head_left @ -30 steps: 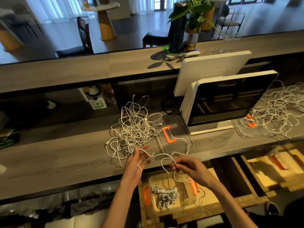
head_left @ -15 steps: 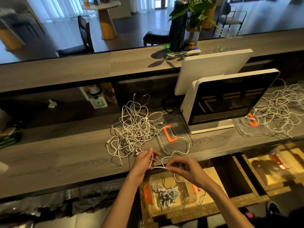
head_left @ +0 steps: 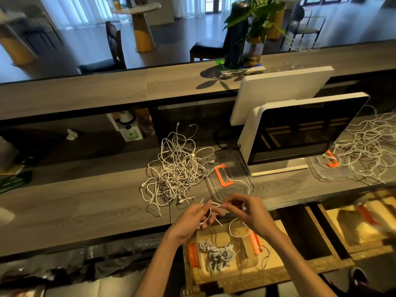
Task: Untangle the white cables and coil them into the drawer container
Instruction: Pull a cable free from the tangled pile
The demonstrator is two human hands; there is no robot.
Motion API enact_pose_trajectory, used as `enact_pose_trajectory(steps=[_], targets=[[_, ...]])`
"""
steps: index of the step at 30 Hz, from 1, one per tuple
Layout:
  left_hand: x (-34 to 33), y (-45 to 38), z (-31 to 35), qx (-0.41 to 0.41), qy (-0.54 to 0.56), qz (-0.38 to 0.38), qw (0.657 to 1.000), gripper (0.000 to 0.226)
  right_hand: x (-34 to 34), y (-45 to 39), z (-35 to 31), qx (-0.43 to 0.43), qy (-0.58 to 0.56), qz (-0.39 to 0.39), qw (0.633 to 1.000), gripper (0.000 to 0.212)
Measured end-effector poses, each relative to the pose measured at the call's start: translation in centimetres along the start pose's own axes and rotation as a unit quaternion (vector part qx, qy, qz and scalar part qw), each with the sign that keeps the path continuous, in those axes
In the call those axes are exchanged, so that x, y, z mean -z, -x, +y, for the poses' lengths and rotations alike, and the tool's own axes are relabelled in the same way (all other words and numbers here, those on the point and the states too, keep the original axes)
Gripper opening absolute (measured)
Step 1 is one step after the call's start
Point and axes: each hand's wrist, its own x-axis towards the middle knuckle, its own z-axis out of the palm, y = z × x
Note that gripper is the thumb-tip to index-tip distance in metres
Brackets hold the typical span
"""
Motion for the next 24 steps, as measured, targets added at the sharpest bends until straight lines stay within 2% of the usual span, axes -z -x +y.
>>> enact_pose_trajectory(steps=[4, 8, 12, 18, 20, 24], targets=[[0.9, -0.2, -0.3, -0.042, 0.035, 0.090, 0.994, 0.043, 1.6, -0.1, 0.7, -0.023, -0.027, 0.003, 0.999, 0.015], [1.2, -0.5, -0.3, -0.077, 0.167, 0.143, 0.972, 0.043, 2.5, 0.1, 1.2, -0.041, -0.092, 0.024, 0.995, 0.022], [1.5, -1.3, 0.7, -0.082, 0.369, 0.186, 0.907, 0.049, 2.2, 0.8, 1.4, -0.045, -0.130, 0.014, 0.990, 0.020], [2.2, -2.4, 1.9, -0.074, 0.527, 0.211, 0.820, 0.041, 0.4, 1.9, 1.1, -0.063, -0.189, -0.040, 0.979, 0.019], [2.3, -2.8, 1.9, -0.070, 0.509, 0.219, 0.830, 0.040, -0.2, 2.0, 1.0, -0.053, -0.174, -0.080, 0.980, 0.017], [2.0, -3.2, 1.6, -0.064, 0.320, 0.240, 0.914, 0.035, -0.7, 1.8, -0.2, -0.025, -0.137, -0.153, 0.978, 0.010]])
